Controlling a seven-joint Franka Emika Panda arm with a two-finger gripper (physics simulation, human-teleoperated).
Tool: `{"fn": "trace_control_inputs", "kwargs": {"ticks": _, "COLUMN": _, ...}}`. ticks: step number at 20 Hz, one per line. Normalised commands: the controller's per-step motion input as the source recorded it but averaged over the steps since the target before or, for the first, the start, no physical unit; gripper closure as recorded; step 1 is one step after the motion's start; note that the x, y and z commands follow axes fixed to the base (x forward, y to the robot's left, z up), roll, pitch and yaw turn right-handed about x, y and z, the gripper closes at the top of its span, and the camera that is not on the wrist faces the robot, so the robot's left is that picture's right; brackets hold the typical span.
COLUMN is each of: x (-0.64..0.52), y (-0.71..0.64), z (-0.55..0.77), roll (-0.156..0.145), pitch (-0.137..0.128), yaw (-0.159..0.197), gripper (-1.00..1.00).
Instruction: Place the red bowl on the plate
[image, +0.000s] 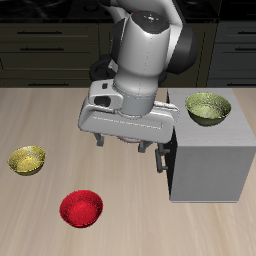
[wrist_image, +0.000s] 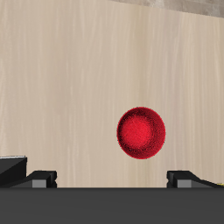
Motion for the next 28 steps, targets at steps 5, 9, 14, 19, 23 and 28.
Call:
{"fn": "trace_control_inputs", "kwargs": {"ticks": 5, "x": 0.04, "y": -0.09, "z": -0.28, "roll": -0.015, "pitch": 0.027, "yaw": -0.001, "gripper": -1.0}}
{"fn": "trace_control_inputs", "kwargs": {"ticks": 9, "x": 0.02, "y": -0.14, "z": -0.31, "roll": -0.018, "pitch": 0.034, "yaw": -0.011, "gripper": -1.0}}
{"fn": "trace_control_inputs", "kwargs": {"ticks": 14, "x": 0.05, "y": -0.05, "z": -0.23, "roll": 0.004, "pitch": 0.011, "yaw": 0.008, "gripper": -1.0}}
{"fn": "trace_control_inputs", "kwargs": {"ticks": 19, "x": 0.02, "y": -0.02, "z": -0.16, "roll": 0.013, "pitch": -0.017, "yaw": 0.017, "gripper": -1.0}}
{"fn": "trace_control_inputs", "kwargs": {"ticks": 23, "x": 0.06, "y": -0.09, "z": -0.27, "roll": -0.008, "pitch": 0.006, "yaw": 0.048, "gripper": -1.0}}
{"fn": "trace_control_inputs", "kwargs": {"ticks": 28, "x": 0.03, "y": -0.12, "z": -0.28, "roll": -0.025, "pitch": 0.013, "yaw": 0.013, "gripper": -1.0}}
